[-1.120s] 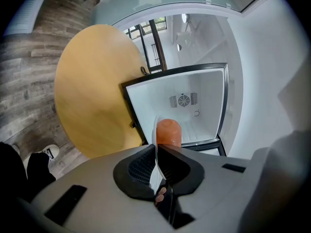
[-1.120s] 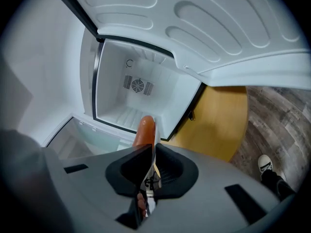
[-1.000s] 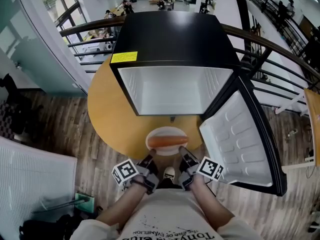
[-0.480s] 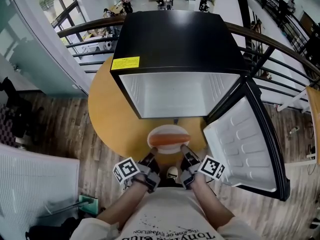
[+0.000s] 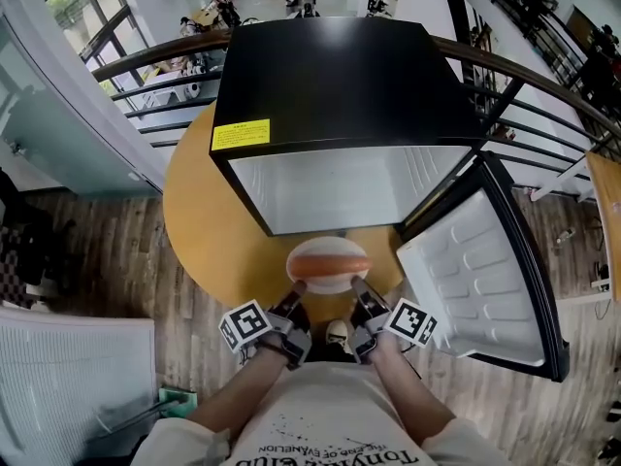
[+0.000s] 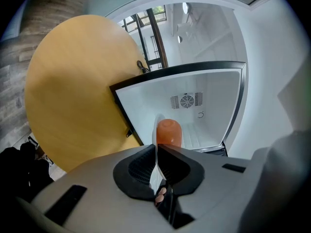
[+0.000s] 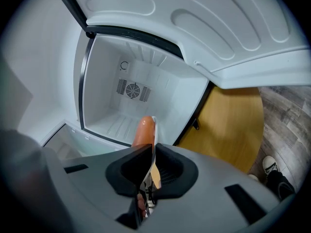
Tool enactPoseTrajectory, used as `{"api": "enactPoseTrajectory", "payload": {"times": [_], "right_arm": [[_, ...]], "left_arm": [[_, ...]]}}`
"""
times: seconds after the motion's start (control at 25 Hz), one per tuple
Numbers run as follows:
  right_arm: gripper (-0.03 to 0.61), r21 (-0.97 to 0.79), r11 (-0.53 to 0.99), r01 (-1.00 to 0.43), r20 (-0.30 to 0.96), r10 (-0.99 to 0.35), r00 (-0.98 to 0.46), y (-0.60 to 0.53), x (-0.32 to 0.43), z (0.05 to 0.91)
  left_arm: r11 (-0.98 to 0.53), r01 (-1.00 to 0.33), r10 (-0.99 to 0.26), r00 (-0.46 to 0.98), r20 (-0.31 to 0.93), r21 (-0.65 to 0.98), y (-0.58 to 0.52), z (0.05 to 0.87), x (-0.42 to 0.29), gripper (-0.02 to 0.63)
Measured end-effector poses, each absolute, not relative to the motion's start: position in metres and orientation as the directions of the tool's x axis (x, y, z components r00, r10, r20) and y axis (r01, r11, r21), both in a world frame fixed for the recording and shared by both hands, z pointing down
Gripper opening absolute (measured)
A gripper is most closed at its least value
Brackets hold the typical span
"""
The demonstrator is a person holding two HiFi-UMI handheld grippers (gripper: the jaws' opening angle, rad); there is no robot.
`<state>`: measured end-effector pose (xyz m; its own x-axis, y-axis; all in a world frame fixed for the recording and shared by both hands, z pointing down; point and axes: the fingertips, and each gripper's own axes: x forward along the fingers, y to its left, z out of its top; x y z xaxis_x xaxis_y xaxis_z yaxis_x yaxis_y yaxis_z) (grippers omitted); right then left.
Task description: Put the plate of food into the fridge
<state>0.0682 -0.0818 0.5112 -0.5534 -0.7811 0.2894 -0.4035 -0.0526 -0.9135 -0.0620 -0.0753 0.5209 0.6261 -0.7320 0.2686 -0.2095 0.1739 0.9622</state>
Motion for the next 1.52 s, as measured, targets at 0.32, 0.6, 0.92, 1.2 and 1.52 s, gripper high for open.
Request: {"api": "enactPoseTrajectory", "payload": {"times": [0.32, 0.6, 0.92, 1.2, 1.52], "right_arm": [[0.041, -0.909, -0.074, -0.410, 0.304, -0.790, -0.533, -0.099, 0.072, 0.522], [0.041, -0.919, -0.107, -0.380, 0.311, -0.789, -0.530, -0.119, 0.073, 0.538], [0.038, -0.921, -0.146, -0.361, 0.327, -0.793, -0.515, -0.141, 0.077, 0.558], [0.038, -0.918, -0.171, -0.358, 0.344, -0.792, -0.505, -0.160, 0.077, 0.574], [0.035, -0.910, -0.176, -0.375, 0.358, -0.790, -0.498, -0.189, 0.075, 0.588]], "left_arm": [[0.185, -0.207, -0.724, 0.632, 0.275, 0.961, -0.094, 0.532, -0.058, 0.032], [0.199, -0.222, -0.723, 0.625, 0.296, 0.955, -0.115, 0.544, -0.059, 0.032], [0.222, -0.228, -0.720, 0.618, 0.317, 0.948, -0.137, 0.562, -0.055, 0.032], [0.229, -0.239, -0.720, 0.611, 0.330, 0.944, -0.156, 0.578, -0.055, 0.032], [0.247, -0.208, -0.748, 0.580, 0.323, 0.946, -0.182, 0.595, -0.059, 0.032]]}}
